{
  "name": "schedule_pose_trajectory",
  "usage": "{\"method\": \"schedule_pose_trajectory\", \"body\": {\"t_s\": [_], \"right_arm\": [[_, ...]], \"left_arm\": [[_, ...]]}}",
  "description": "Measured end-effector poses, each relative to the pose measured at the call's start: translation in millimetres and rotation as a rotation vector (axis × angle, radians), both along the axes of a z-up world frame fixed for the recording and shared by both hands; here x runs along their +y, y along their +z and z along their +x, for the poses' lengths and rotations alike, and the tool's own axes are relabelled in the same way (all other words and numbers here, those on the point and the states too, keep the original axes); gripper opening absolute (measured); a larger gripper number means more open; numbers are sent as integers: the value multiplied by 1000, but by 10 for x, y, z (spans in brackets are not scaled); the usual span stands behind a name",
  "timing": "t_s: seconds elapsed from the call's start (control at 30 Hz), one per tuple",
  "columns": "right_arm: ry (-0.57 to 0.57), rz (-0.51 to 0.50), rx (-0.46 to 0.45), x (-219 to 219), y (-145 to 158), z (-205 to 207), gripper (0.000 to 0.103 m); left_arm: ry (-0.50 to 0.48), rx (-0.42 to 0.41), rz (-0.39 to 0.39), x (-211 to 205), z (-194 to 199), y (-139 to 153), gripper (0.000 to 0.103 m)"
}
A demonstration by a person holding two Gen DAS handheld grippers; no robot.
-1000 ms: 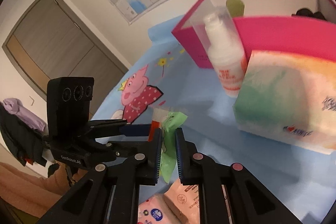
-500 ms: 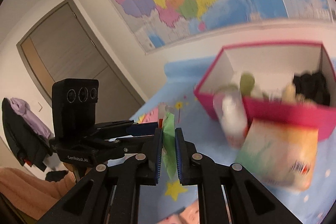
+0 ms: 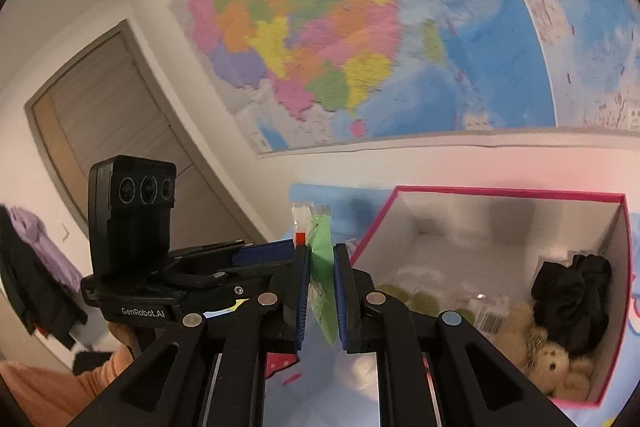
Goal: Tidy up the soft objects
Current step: 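Carry the cotton bag into the pink box and open the right gripper, then move the right gripper back to the pink pouch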
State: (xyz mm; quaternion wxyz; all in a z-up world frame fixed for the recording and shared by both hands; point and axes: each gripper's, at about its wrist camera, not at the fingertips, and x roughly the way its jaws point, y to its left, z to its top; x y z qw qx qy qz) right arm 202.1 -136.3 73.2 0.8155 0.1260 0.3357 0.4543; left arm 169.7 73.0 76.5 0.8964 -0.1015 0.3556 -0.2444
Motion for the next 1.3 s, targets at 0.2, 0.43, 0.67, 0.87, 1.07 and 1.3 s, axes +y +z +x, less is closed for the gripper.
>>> {"method": "schedule_pose_trajectory", "body": {"t_s": [0.2, 0.43, 0.67, 0.87, 1.07, 1.3], "right_arm": [[-17, -12, 99, 35, -279, 387, 11], [-86, -108, 132, 145, -488, 549, 19], [-88, -79, 111, -215, -381, 230, 27], [-33, -56, 65, -512, -190, -306, 38], [43, -124, 101, -688, -367, -957, 42], [50, -229, 248, -770, -900, -1414, 42]], "left_arm": [[32, 88, 41, -46, 445, -251, 49], [106, 162, 62, -39, 661, -506, 49], [101, 79, 55, 27, 299, -355, 50], [27, 18, 54, 38, -343, -268, 57], [-96, 46, 87, -139, -908, -455, 58], [-193, 155, 81, -427, -1315, -947, 58]]}}
